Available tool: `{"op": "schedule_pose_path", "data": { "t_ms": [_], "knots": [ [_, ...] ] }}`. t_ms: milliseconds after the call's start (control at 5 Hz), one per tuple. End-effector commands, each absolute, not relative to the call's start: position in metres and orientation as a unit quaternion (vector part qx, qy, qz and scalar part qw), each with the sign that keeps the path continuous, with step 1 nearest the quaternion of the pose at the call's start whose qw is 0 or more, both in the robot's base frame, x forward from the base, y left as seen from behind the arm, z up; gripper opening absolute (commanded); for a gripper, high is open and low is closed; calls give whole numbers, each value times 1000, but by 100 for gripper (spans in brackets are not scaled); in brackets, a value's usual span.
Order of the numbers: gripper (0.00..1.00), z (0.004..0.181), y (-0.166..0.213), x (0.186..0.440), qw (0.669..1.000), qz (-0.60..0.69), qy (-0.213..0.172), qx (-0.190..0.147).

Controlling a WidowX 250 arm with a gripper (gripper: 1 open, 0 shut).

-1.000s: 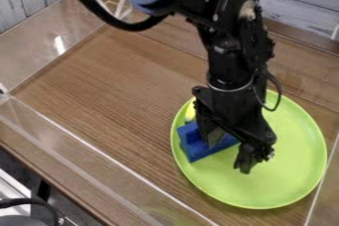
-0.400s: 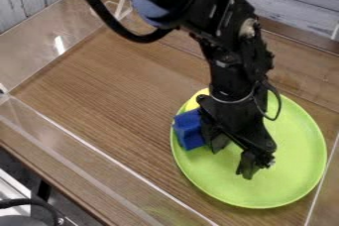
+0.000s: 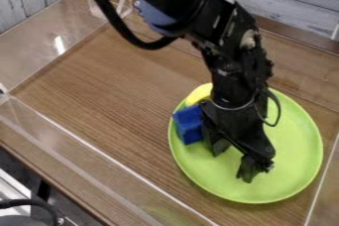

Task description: Remove the blue object from inside the green plate and put it on the table

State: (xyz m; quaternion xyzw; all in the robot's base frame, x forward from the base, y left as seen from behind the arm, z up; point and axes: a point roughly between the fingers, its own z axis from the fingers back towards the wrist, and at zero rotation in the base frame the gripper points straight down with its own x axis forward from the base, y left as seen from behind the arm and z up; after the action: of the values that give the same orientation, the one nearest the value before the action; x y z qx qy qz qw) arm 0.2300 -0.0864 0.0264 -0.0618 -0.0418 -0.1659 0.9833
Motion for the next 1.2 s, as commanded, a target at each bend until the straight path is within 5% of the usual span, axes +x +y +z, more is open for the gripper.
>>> {"op": "schedule_pose_path", "data": {
  "t_ms": [0,800,1000],
  "knots": [
    [100,27,-88,235,982,-168,-56,-63],
    [100,18,-94,237,980,-175,-62,-64],
    [0,18,-93,237,981,-175,-61,-63]
  ]
}}
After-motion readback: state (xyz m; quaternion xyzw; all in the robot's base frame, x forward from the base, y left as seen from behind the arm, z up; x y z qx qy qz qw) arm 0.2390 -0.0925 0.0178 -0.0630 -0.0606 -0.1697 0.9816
